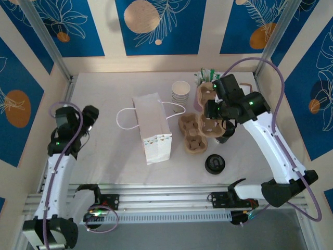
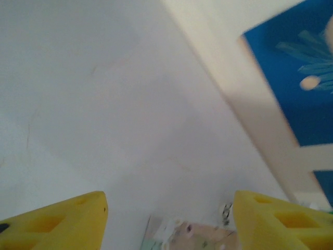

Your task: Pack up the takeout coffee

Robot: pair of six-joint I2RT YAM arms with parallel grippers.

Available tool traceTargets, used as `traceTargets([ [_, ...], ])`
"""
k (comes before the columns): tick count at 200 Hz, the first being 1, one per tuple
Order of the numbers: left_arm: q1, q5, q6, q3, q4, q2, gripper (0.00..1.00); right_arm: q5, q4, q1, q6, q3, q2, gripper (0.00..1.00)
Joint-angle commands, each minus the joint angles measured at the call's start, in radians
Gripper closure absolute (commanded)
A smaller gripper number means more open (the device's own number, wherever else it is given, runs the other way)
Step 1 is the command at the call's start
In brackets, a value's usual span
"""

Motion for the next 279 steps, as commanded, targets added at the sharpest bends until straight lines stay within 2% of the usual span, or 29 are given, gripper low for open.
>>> traceTargets([
  [1,0.005,0.19,-0.114,-0.094,0.11,-0.032,0.39,0.022,-0.042,0.001,-0.014,0.063,-0.026,0.64],
  [23,-0.044,0.213,-0.13,-0.188,0.154,-0.055,0.41,0.007,-0.03,0.024,-0.008,0.119,-0.021,0.64],
  [62,-0.266,0.149,-0.145,-0.305,0.22,-0.049,0.4,0.001,0.011,0.114,0.0,0.229,0.031,0.64],
  [94,-0.415,0.09,-0.215,-0.404,0.384,-0.026,0.4,-0.001,0.056,0.197,0.006,0.297,0.078,0.64],
  [144,-0.592,-0.012,-0.232,-0.432,0.496,0.038,0.4,0.04,0.075,0.314,0.003,0.415,0.165,0.65],
  [180,-0.711,-0.108,-0.292,-0.488,0.583,0.052,0.4,0.045,0.137,0.373,-0.025,0.43,0.18,0.65],
  [241,-0.921,-0.206,-0.329,-0.458,0.677,0.169,0.4,0.019,0.211,0.419,-0.084,0.418,0.227,0.65],
  [266,-0.979,-0.205,-0.333,-0.422,0.709,0.251,0.41,0.008,0.236,0.424,-0.126,0.395,0.246,0.65],
  [279,-1.01,-0.239,-0.355,-0.42,0.711,0.27,0.43,-0.011,0.257,0.423,-0.164,0.373,0.252,0.65],
])
